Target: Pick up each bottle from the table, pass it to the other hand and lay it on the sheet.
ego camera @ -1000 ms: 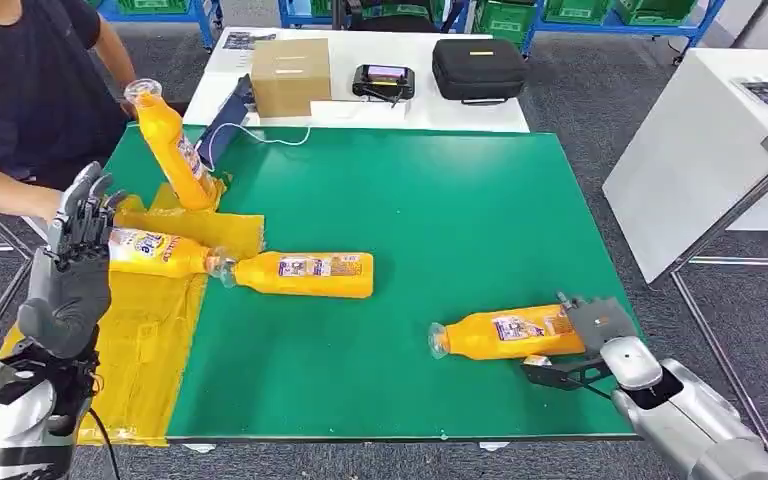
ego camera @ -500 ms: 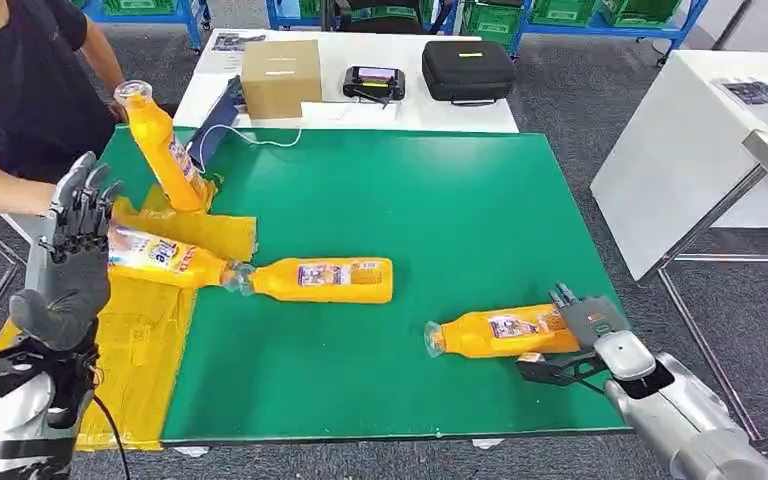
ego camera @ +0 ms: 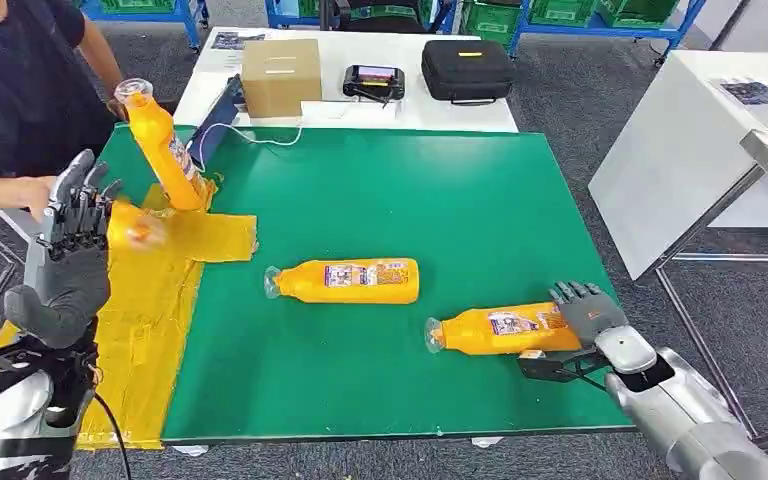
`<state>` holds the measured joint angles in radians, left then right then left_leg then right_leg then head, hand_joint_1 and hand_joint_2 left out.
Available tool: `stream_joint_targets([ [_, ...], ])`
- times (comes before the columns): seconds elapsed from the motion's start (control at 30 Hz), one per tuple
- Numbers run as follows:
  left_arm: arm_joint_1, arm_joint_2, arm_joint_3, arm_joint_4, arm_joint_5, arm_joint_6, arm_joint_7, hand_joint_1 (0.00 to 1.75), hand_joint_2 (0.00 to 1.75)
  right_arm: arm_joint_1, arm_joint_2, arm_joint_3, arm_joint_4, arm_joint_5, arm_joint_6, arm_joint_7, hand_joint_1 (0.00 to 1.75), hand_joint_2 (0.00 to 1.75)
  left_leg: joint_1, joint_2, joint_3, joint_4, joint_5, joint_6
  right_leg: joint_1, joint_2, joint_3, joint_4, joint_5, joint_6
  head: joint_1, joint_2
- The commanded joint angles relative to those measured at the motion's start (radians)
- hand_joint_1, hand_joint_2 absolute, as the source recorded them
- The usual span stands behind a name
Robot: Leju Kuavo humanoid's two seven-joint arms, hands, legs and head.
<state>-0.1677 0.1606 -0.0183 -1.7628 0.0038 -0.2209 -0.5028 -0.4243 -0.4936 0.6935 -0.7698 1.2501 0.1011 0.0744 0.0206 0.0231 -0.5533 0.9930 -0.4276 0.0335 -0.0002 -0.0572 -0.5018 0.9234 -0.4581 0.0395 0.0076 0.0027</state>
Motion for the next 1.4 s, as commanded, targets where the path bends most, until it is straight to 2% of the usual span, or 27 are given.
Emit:
stream_joint_targets([
  [0.03, -0.001, -0.006, -0.007, 0.088, 0.006, -0.002, 0.004, 0.00, 0.00, 0.197, 0.032, 0.023, 0.045, -0.006, 0.063, -0.009, 0.00, 1.75, -0.001, -0.013, -0.015, 0.001, 0.006, -0.001, 0.000, -0.007, -0.011, 0.002, 0.002, -0.002, 0.000, 0.000],
  [0.1, 0.040, -0.008, 0.023, 0.063, 0.008, 0.000, 0.005, 0.00, 0.00, 0.168, 0.008, -0.016, -0.023, -0.040, 0.057, -0.010, 0.00, 1.75, 0.000, -0.010, -0.008, 0.001, 0.003, -0.001, 0.000, -0.003, -0.005, 0.001, 0.003, -0.003, 0.000, 0.000],
  [0.13, 0.047, -0.011, 0.034, 0.059, 0.009, -0.005, 0.001, 0.00, 0.00, 0.154, -0.017, -0.018, -0.068, -0.056, 0.077, -0.043, 0.00, 1.75, -0.002, -0.013, -0.014, -0.001, 0.006, -0.001, -0.001, -0.003, -0.012, 0.002, 0.005, -0.005, 0.000, 0.000],
  [0.23, 0.062, -0.013, 0.059, 0.057, 0.010, -0.026, -0.013, 0.00, 0.00, 0.127, -0.167, 0.003, -0.264, -0.137, 0.196, -0.106, 0.00, 1.75, -0.004, -0.009, -0.010, 0.001, 0.001, -0.002, -0.002, 0.000, -0.009, 0.004, 0.005, -0.006, 0.000, 0.000],
  [0.3, 0.066, -0.012, 0.072, 0.056, 0.012, -0.036, -0.018, 0.00, 0.00, 0.094, -0.316, 0.041, -0.436, -0.225, 0.309, -0.139, 0.00, 1.75, -0.007, -0.009, -0.007, 0.001, -0.001, -0.002, -0.003, 0.001, -0.007, 0.005, 0.006, -0.003, 0.000, 0.000],
  [0.37, 0.066, -0.006, 0.080, 0.071, 0.020, -0.043, -0.027, 0.00, 0.00, -0.010, -0.595, 0.111, -0.716, -0.398, 0.489, -0.175, 0.00, 1.75, -0.017, -0.013, -0.011, 0.004, -0.002, 0.001, -0.012, 0.002, -0.012, 0.008, 0.028, 0.017, -0.001, 0.000],
  [0.4, 0.067, 0.003, 0.083, 0.079, 0.022, -0.043, -0.039, 0.00, 0.00, -0.098, -0.731, 0.131, -0.867, -0.508, 0.591, -0.206, 0.00, 1.75, -0.018, -0.017, -0.014, 0.003, -0.001, 0.000, -0.014, 0.002, -0.016, 0.009, 0.029, 0.017, -0.001, 0.000],
  [0.43, 0.064, 0.009, 0.083, 0.082, 0.025, -0.031, -0.040, 0.00, 0.00, -0.207, -0.841, 0.057, -1.012, -0.581, 0.775, -0.282, 0.00, 1.75, -0.020, -0.018, -0.012, 0.006, -0.004, 0.001, -0.016, 0.002, -0.013, 0.012, 0.029, 0.023, 0.000, 0.000],
  [0.47, 0.064, 0.009, 0.083, 0.082, 0.025, -0.031, -0.040, 0.00, 0.00, -0.207, -0.841, 0.057, -1.012, -0.581, 0.775, -0.282, 0.00, 1.75, -0.025, -0.016, -0.021, 0.011, -0.005, 0.001, -0.020, 0.006, -0.024, 0.021, 0.027, 0.023, -0.002, 0.000],
  [0.5, 0.089, 0.022, 0.105, 0.076, 0.039, -0.037, -0.060, 0.00, 0.00, -0.472, -0.858, 0.054, -1.173, -0.691, 1.047, -0.293, 0.00, 1.75, -0.027, -0.017, -0.020, 0.008, -0.003, 0.004, -0.022, 0.003, -0.021, 0.018, 0.030, 0.026, 0.000, 0.000],
  [0.53, 0.104, 0.025, 0.122, 0.069, 0.041, -0.038, -0.068, 0.00, 0.00, -0.719, -0.825, 0.123, -1.209, -0.788, 1.208, -0.263, 0.00, 1.75, -0.030, -0.019, -0.028, 0.007, -0.001, 0.006, -0.024, 0.002, -0.020, 0.022, 0.031, 0.027, 0.003, 0.000],
  [0.57, 0.125, 0.024, 0.145, 0.057, 0.043, -0.046, -0.074, 0.00, 0.00, -1.048, -0.817, 0.402, -1.213, -0.945, 1.208, -0.158, 0.00, 1.75, -0.039, -0.007, -0.039, 0.010, 0.001, 0.010, -0.031, 0.013, -0.037, 0.035, 0.033, 0.028, 0.002, 0.000],
  [0.6, 0.137, 0.022, 0.160, 0.047, 0.043, -0.049, -0.079, 0.00, 0.00, -1.408, -0.757, 0.714, -1.189, -1.239, 1.208, 0.062, 0.00, 1.75, -0.048, -0.005, -0.051, 0.008, 0.005, 0.010, -0.036, 0.015, -0.048, 0.045, 0.036, 0.030, 0.003, 0.000],
  [0.63, 0.148, 0.016, 0.170, 0.036, 0.045, -0.050, -0.089, 0.00, 0.00, -1.572, -0.723, 0.837, -1.205, -1.399, 1.208, 0.178, 0.00, 1.75, -0.047, -0.001, -0.055, 0.011, 0.003, 0.008, -0.037, 0.022, -0.056, 0.050, 0.035, 0.029, 0.005, 0.000],
  [0.67, 0.157, 0.017, 0.181, 0.032, 0.047, -0.055, -0.089, 0.00, 0.00, -1.645, -0.712, 0.877, -1.224, -1.556, 1.208, 0.311, 0.00, 1.75, -0.053, 0.010, -0.055, 0.007, 0.005, 0.008, -0.042, 0.030, -0.066, 0.050, 0.038, 0.029, 0.002, 0.000],
  [0.7, 0.157, 0.017, 0.181, 0.032, 0.047, -0.055, -0.089, 0.00, 0.00, -1.645, -0.712, 0.877, -1.224, -1.556, 1.208, 0.311, 0.00, 1.75, -0.052, 0.012, -0.056, 0.009, 0.002, 0.005, -0.042, 0.032, -0.068, 0.053, 0.036, 0.025, 0.002, 0.000],
  [0.77, 0.157, 0.017, 0.181, 0.032, 0.047, -0.055, -0.089, 0.00, 0.00, -1.645, -0.712, 0.877, -1.224, -1.556, 1.208, 0.311, 0.00, 1.75, -0.052, -0.006, -0.054, 0.003, 0.008, 0.006, -0.043, 0.013, -0.066, 0.048, 0.035, 0.027, -0.001, 0.000],
  [0.8, 0.162, 0.015, 0.180, 0.024, 0.046, -0.056, -0.090, 0.00, 0.00, -1.632, -0.741, 0.877, -1.275, -1.597, 1.197, 0.362, 0.00, 1.75, -0.048, -0.011, -0.053, 0.003, 0.008, 0.002, -0.039, 0.010, -0.064, 0.047, 0.033, 0.024, -0.001, 0.000],
  [0.83, 0.162, 0.015, 0.180, 0.024, 0.046, -0.056, -0.090, 0.00, 0.00, -1.632, -0.741, 0.877, -1.275, -1.597, 1.197, 0.362, 0.00, 1.75, -0.045, -0.015, -0.054, 0.004, 0.010, 0.003, -0.038, 0.005, -0.065, 0.046, 0.032, 0.024, -0.001, 0.000],
  [0.87, 0.158, 0.013, 0.180, 0.028, 0.044, -0.058, -0.088, 0.00, 0.00, -1.622, -0.733, 0.877, -1.291, -1.652, 1.172, 0.433, 0.00, 1.75, -0.041, -0.021, -0.054, 0.004, 0.011, 0.005, -0.033, -0.003, -0.064, 0.045, 0.030, 0.023, 0.000, 0.000],
  [0.93, 0.161, 0.007, 0.190, 0.022, 0.037, -0.055, -0.088, 0.00, 0.00, -1.664, -0.722, 0.877, -1.316, -1.748, 1.132, 0.538, 0.00, 1.75, -0.041, -0.022, -0.057, 0.003, 0.012, 0.005, -0.033, -0.003, -0.066, 0.045, 0.031, 0.022, -0.002, 0.000],
  [1.03, 0.182, -0.011, 0.212, -0.008, 0.036, -0.061, -0.085, 0.00, 0.00, -1.712, -0.797, 0.877, -1.345, -1.738, 1.101, 0.554, 0.00, 1.75, -0.038, -0.021, -0.056, 0.005, 0.010, 0.002, -0.030, 0.000, -0.061, 0.045, 0.029, 0.020, -0.001, 0.000],
  [1.07, 0.186, -0.018, 0.218, -0.017, 0.032, -0.063, -0.082, 0.00, 0.00, -1.707, -0.830, 0.877, -1.362, -1.671, 1.065, 0.507, 0.00, 1.75, -0.040, -0.020, -0.056, 0.004, 0.011, 0.003, -0.032, -0.001, -0.062, 0.045, 0.031, 0.021, -0.002, 0.000],
  [1.13, 0.208, -0.040, 0.236, -0.050, 0.020, -0.061, -0.073, 0.00, 0.00, -1.606, -0.949, 0.877, -1.343, -1.368, 0.851, 0.280, 0.00, 1.75, -0.038, -0.018, -0.056, 0.004, 0.011, 0.002, -0.030, 0.000, -0.061, 0.042, 0.031, 0.021, -0.002, 0.000],
  [1.17, 0.225, -0.051, 0.246, -0.074, 0.018, -0.065, -0.072, 0.00, 0.00, -1.491, -1.004, 0.877, -1.287, -1.205, 0.663, 0.139, 0.00, 1.75, -0.036, -0.019, -0.054, 0.003, 0.012, 0.003, -0.028, -0.002, -0.059, 0.039, 0.032, 0.022, -0.002, 0.000],
  [1.2, 0.229, -0.058, 0.246, -0.096, 0.008, -0.068, -0.059, 0.00, 0.00, -1.387, -0.990, 0.877, -1.210, -1.144, 0.536, 0.092, 0.00, 1.75, -0.035, -0.021, -0.052, 0.002, 0.011, 0.002, -0.028, -0.003, -0.056, 0.038, 0.031, 0.021, -0.002, 0.000],
  [1.4, 0.220, -0.058, 0.246, -0.094, 0.007, -0.073, -0.045, 0.00, 0.00, -1.372, -0.966, 0.865, -1.210, -1.142, 0.529, 0.103, 0.00, 1.75, -0.039, -0.016, -0.055, 0.003, 0.011, 0.002, -0.031, 0.001, -0.061, 0.042, 0.033, 0.022, -0.001, 0.000],
])
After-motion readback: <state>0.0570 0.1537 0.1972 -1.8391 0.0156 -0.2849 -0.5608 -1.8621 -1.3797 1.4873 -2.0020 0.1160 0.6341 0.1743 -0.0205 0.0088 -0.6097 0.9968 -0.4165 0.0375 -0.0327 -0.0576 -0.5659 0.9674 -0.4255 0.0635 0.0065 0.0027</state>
